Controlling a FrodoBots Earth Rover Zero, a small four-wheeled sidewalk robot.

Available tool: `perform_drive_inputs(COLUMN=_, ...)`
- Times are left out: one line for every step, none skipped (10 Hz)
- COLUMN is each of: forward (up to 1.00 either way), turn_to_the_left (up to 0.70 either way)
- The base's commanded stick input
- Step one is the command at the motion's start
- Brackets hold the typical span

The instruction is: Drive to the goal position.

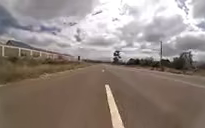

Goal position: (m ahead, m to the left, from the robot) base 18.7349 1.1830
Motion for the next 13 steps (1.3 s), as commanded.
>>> perform_drive_inputs(forward=0.85, turn_to_the_left=0.0)
perform_drive_inputs(forward=0.85, turn_to_the_left=0.0)
perform_drive_inputs(forward=0.85, turn_to_the_left=0.0)
perform_drive_inputs(forward=0.85, turn_to_the_left=0.0)
perform_drive_inputs(forward=0.85, turn_to_the_left=0.0)
perform_drive_inputs(forward=0.85, turn_to_the_left=0.0)
perform_drive_inputs(forward=0.85, turn_to_the_left=0.0)
perform_drive_inputs(forward=0.85, turn_to_the_left=0.0)
perform_drive_inputs(forward=0.85, turn_to_the_left=0.0)
perform_drive_inputs(forward=0.85, turn_to_the_left=0.0)
perform_drive_inputs(forward=0.85, turn_to_the_left=0.0)
perform_drive_inputs(forward=0.85, turn_to_the_left=0.0)
perform_drive_inputs(forward=0.85, turn_to_the_left=0.0)
